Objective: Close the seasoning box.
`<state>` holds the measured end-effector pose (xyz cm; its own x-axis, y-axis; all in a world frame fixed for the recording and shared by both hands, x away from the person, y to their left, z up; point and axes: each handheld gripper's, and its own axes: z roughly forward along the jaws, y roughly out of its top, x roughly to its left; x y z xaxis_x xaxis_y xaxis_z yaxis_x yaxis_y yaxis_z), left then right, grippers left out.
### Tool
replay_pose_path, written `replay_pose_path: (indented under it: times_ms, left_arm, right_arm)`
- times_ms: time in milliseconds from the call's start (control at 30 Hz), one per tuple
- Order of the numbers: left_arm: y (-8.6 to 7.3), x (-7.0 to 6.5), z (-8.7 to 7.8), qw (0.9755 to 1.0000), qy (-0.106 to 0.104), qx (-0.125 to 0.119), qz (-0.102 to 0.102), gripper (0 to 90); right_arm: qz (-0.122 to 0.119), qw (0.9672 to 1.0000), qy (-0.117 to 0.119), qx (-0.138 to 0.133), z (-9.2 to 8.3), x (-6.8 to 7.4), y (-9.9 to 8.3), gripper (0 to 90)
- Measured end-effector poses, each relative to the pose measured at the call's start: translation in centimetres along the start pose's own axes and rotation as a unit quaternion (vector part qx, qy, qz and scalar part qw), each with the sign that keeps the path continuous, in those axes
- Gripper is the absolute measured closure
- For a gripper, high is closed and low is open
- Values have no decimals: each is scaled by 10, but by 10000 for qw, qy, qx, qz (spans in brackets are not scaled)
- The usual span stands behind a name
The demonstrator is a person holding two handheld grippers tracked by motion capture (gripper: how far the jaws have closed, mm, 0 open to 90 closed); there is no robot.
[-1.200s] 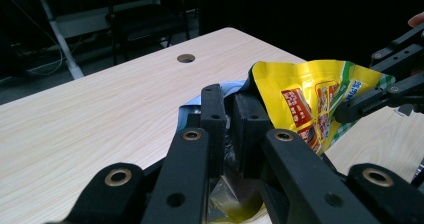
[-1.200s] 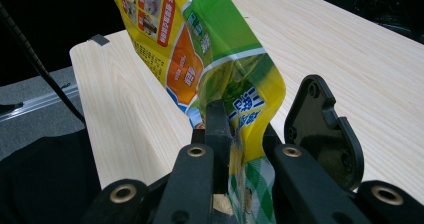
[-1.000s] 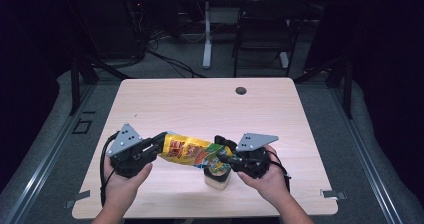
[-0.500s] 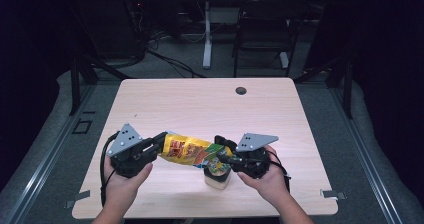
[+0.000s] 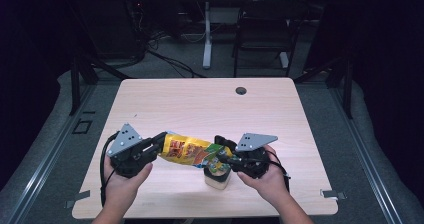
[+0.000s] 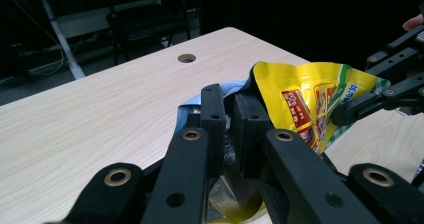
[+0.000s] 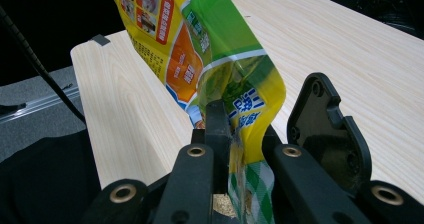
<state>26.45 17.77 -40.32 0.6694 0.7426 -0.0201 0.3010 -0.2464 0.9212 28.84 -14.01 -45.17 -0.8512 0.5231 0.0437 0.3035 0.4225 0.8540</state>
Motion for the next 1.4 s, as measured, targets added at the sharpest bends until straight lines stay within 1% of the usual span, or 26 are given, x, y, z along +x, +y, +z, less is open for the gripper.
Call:
replay_pose_path:
  times_ms: [267,433,667,867,1400]
  left_arm:
    - [1,0,1,10000,-29,-4,-1,849]
    - [0,0,2,10000,-36,11,-22,849]
    - [1,-1,2,10000,-44,2,-4,848]
    - [1,-2,2,10000,-53,-2,5,848]
    - [0,-1,2,10000,-62,-8,-2,844]
  right_arm:
    - [10,10000,-21,-11,-2,0,0,836]
    - [-38,10000,-30,37,-5,1,0,836]
    - [-27,10000,-34,-2,-6,0,0,836]
    - [7,10000,-25,-30,-6,-1,-1,835]
    - [7,10000,-42,-36,-6,-1,-1,830]
